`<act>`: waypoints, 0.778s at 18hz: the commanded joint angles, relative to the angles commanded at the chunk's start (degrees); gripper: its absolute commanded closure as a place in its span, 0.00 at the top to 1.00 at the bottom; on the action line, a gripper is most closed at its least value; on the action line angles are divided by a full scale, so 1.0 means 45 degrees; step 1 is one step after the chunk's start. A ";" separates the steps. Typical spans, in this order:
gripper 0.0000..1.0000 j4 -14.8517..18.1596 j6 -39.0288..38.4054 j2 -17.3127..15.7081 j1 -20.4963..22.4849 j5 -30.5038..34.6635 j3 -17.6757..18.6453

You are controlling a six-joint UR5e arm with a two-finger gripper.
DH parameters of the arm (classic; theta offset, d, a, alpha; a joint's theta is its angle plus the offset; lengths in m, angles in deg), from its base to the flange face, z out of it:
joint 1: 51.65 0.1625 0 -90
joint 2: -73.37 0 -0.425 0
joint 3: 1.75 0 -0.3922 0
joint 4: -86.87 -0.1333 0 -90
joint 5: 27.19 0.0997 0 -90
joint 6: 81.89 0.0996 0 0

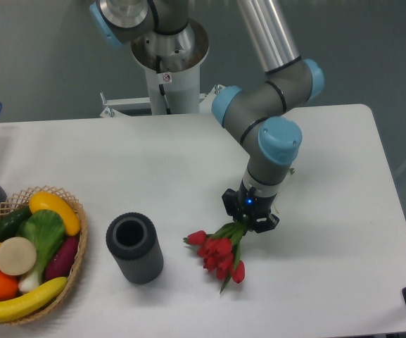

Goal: Pick up the flowers from the table
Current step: 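Lift the gripped red tulips up off the table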

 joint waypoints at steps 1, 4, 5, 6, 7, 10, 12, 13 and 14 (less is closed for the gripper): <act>0.24 0.0000 -0.0019 -0.0275 0.0078 -0.0447 -0.0019; 0.24 0.0000 -0.0526 -0.1309 0.0662 -0.2302 -0.0020; 0.24 0.0000 -0.0566 -0.1545 0.0819 -0.2829 -0.0020; 0.24 0.0000 -0.0586 -0.1702 0.0898 -0.3337 -0.0020; 0.24 0.0000 -0.0605 -0.1877 0.0937 -0.3787 -0.0020; 0.24 0.0000 -0.1384 -0.2230 0.1172 -0.5231 -0.0039; 0.24 0.0000 -0.1640 -0.2328 0.1444 -0.6306 0.0019; 0.24 0.0000 -0.1718 -0.2328 0.1542 -0.6795 0.0039; 0.24 0.0000 -0.1757 -0.2347 0.1659 -0.7283 0.0039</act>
